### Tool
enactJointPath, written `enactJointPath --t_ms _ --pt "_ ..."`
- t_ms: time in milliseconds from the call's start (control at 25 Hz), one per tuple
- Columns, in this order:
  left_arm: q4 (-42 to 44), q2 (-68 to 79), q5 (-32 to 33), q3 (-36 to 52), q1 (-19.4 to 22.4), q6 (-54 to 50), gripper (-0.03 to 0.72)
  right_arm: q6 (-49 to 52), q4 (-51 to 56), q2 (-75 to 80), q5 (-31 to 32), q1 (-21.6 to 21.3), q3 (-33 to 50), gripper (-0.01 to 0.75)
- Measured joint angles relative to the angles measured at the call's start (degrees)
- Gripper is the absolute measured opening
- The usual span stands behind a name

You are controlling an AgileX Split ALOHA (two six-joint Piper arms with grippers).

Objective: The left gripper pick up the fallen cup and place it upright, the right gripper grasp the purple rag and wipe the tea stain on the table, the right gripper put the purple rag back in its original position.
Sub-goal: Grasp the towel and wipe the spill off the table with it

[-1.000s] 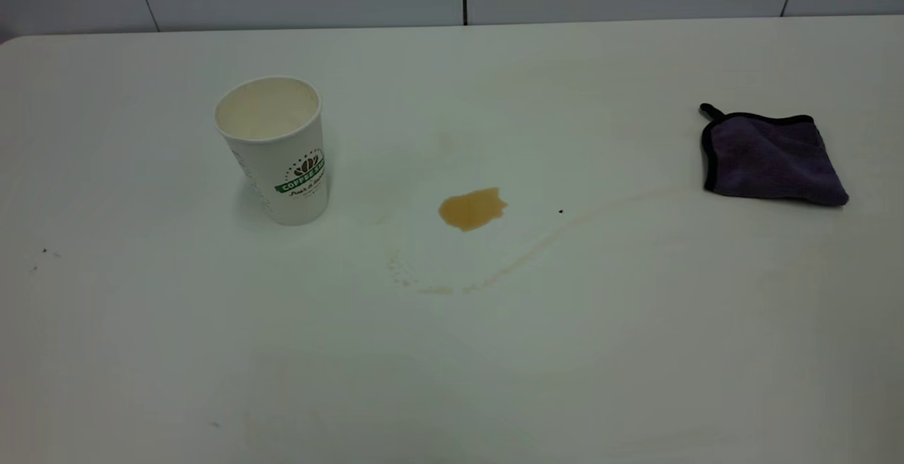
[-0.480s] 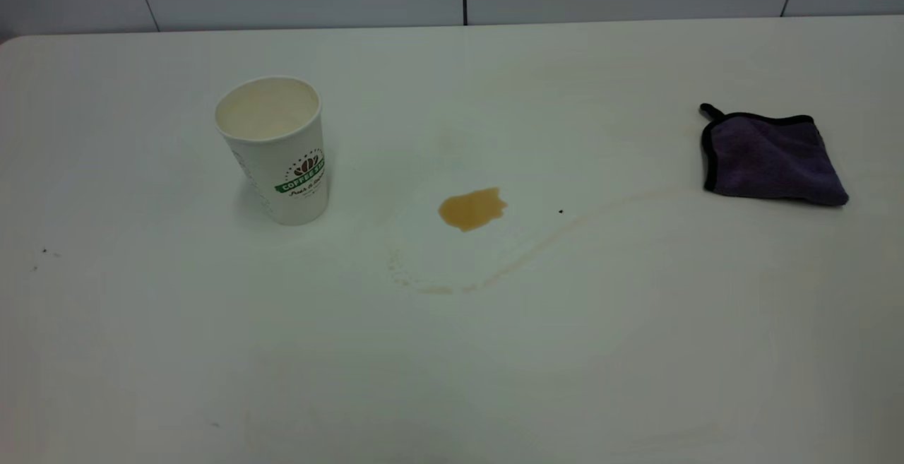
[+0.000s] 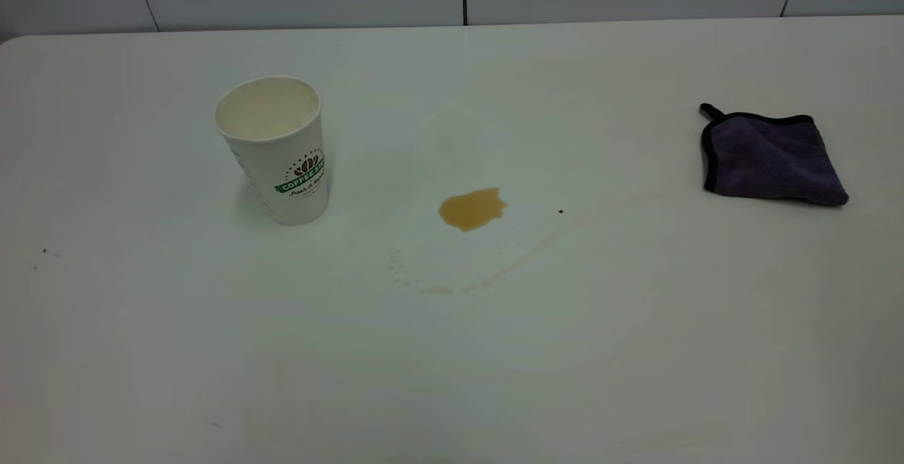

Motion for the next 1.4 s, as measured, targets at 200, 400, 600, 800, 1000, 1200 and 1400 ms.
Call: enactJointPath --t_ms 200,400,600,800,1000,1200,1400 --pt "0.0 0.0 0.0 0.0 0.0 0.0 0.524 0.0 -0.24 0.0 -0.12 0.0 0.0 0.238" --pt "0.0 0.0 0.0 0.0 0.0 0.0 0.524 -0.27 -1.67 5.19 -5.93 0.0 -3.11 0.238" --pt "0.04 0.0 0.0 0.0 0.0 0.0 0.524 -0.45 -1.73 23.23 -13.91 0.0 -9.57 0.238" --pt "0.04 0.0 0.0 0.0 0.0 0.0 0.524 -0.4 -0.19 43.84 -21.99 0.0 -17.93 0.253" --pt "0.04 0.0 0.0 0.0 0.0 0.0 0.524 -0.29 1.23 59.22 -23.87 0.0 -24.86 0.347" --pt "0.04 0.0 0.0 0.0 0.0 0.0 0.524 -1.1 3.95 71.07 -24.66 0.0 -28.97 0.603" --pt "0.04 0.0 0.0 0.0 0.0 0.46 0.524 -5.14 7.92 81.64 -27.55 0.0 -29.81 0.722"
